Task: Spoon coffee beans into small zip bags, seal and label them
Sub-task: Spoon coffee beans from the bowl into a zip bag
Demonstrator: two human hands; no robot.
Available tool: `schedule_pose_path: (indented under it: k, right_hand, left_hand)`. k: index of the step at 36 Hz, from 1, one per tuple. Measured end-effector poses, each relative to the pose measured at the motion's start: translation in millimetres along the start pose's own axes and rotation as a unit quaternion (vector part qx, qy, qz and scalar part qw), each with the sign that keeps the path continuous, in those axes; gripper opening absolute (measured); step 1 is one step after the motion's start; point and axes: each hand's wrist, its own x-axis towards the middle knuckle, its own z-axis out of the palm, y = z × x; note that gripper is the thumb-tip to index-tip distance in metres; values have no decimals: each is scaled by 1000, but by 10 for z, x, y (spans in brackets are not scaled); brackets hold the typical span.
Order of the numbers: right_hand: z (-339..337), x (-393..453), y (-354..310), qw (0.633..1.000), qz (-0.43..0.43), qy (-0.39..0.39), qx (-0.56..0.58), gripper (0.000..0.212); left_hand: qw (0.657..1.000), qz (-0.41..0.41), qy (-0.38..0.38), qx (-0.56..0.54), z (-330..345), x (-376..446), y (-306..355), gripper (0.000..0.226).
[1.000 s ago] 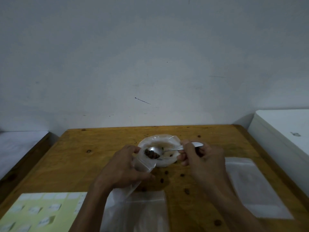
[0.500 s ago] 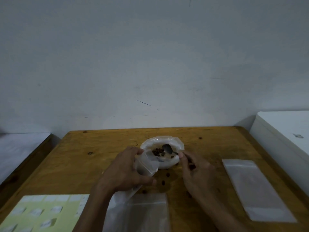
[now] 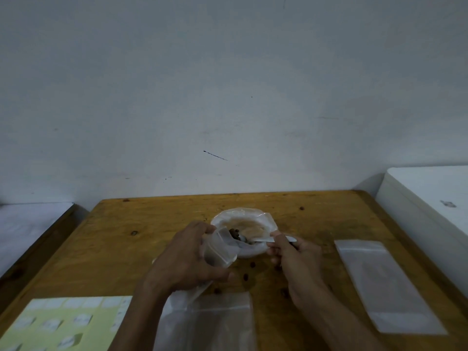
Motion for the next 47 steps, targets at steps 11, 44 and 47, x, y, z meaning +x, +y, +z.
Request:
schedule_pose_path:
  k: [11,44,47]
  right_hand:
    - [-133,53,-152,997,13,-1,71,13]
    - [-214,-65,-227,918,-309,12,-249,12]
    - [-220,-14,-155,933,-260,14,-248,8]
  left_hand:
    - [1000,0,-2,6,-1,-23,-32,98]
    - [1000,-11,-5,0,2,-6,-109,108]
    - [1000,-2,9,2,-32,-54,-122,106]
